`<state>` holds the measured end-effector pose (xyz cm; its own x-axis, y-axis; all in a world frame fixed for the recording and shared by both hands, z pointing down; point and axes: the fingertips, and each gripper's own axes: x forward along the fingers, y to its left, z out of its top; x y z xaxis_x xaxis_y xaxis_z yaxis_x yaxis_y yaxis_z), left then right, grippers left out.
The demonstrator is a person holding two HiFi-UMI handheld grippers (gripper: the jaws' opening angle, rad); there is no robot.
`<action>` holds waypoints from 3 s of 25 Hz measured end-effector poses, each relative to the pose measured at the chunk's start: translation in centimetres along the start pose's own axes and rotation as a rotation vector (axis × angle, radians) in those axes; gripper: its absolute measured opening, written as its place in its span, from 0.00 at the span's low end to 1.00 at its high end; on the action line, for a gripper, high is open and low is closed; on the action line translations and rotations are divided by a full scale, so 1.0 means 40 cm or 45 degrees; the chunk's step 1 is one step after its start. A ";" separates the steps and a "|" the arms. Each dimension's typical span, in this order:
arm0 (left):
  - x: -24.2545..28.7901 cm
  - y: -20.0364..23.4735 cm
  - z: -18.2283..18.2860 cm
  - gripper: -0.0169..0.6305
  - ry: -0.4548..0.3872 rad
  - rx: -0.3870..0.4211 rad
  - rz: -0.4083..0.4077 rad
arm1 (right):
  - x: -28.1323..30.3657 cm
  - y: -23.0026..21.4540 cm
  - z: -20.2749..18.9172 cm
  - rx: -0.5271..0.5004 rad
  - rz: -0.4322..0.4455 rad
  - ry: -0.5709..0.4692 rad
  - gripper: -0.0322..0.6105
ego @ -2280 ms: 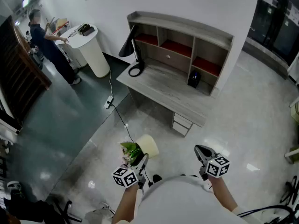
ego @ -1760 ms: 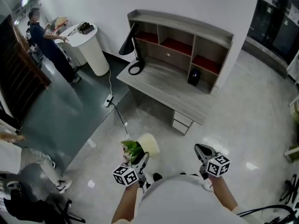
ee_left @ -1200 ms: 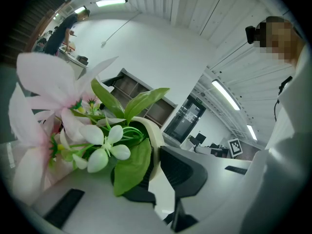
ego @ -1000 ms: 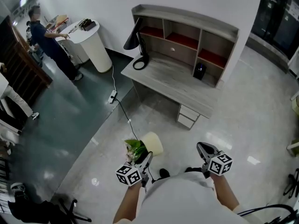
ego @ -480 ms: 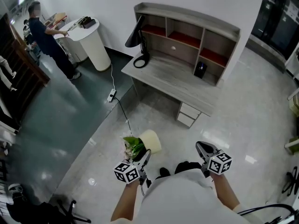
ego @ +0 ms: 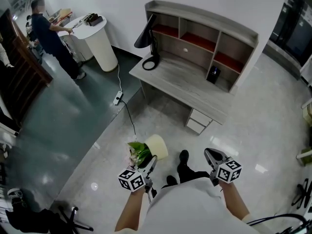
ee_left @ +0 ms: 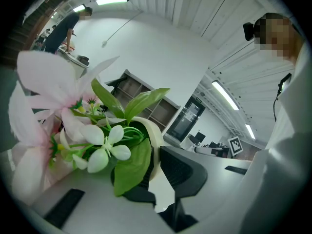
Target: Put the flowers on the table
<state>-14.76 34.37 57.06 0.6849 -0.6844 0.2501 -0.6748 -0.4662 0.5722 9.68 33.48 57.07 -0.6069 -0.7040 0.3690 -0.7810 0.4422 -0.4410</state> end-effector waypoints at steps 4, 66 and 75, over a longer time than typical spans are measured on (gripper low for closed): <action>0.027 0.028 0.018 0.11 -0.006 0.002 0.004 | 0.052 -0.020 0.021 0.014 0.013 -0.008 0.08; 0.741 0.314 0.443 0.11 0.053 0.051 0.135 | 0.571 -0.553 0.479 0.058 0.111 0.084 0.08; 0.799 0.423 0.528 0.11 0.116 0.065 0.069 | 0.686 -0.547 0.528 0.090 0.040 0.068 0.08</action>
<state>-10.09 -7.21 58.23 0.6679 -0.6564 0.3508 -0.7228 -0.4595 0.5162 13.22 -7.23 59.56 -0.6394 -0.6591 0.3960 -0.7502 0.4218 -0.5092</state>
